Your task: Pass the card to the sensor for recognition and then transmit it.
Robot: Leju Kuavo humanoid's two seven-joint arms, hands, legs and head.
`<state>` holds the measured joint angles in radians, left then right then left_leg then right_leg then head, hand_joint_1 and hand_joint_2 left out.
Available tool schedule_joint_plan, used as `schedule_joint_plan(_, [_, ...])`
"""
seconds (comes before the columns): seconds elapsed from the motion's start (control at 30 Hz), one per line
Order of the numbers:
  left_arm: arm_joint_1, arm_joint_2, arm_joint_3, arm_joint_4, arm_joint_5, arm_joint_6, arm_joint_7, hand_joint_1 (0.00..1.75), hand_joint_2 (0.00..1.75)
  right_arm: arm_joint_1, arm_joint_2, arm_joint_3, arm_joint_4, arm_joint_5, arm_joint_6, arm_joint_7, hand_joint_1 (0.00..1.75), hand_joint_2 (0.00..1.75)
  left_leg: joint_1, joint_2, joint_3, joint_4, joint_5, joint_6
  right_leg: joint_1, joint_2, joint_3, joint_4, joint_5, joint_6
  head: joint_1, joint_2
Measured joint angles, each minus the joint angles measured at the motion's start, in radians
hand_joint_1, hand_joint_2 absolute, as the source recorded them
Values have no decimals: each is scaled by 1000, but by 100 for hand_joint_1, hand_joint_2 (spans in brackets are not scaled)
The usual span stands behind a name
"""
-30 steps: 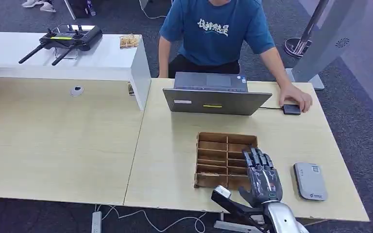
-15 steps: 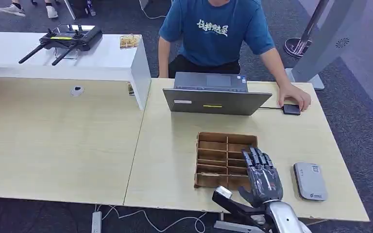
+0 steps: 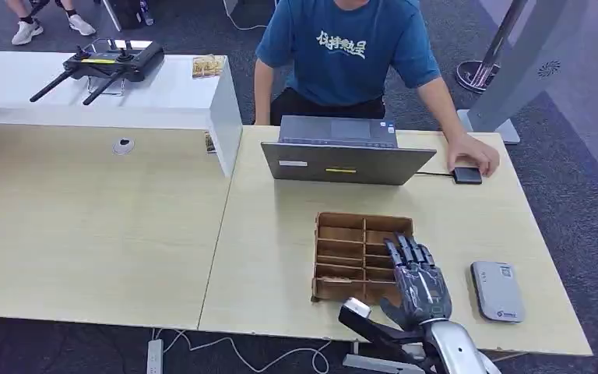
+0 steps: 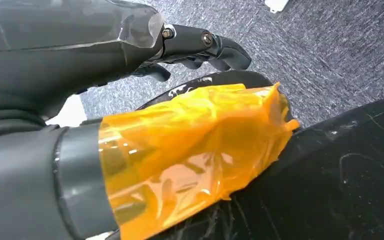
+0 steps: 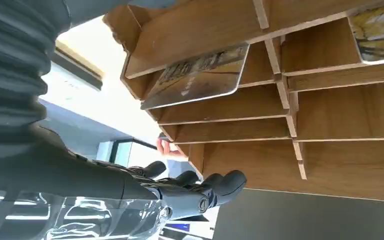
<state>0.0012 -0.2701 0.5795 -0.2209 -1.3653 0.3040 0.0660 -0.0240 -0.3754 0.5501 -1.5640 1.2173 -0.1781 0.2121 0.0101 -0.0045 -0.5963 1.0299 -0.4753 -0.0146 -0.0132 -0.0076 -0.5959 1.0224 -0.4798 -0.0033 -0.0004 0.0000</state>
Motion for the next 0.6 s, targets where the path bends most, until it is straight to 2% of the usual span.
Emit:
schedule_joint_plan(0.4, [0, 0, 0, 3, 0, 0, 0, 0, 0, -4, -3, 5, 0, -4, 0, 0, 0, 175, 0, 0, 0, 0, 0, 0, 0, 0, 0, 0, 0, 0, 0, 0])
schedule_joint_plan(0.6, [0, 1, 0, 5, 2, -2, 0, 0, 0, 7, -27, 0, -17, -4, -3, 10, 0, 175, 0, 0, 0, 0, 0, 0, 0, 0, 0, 0, 0, 0, 0, 0])
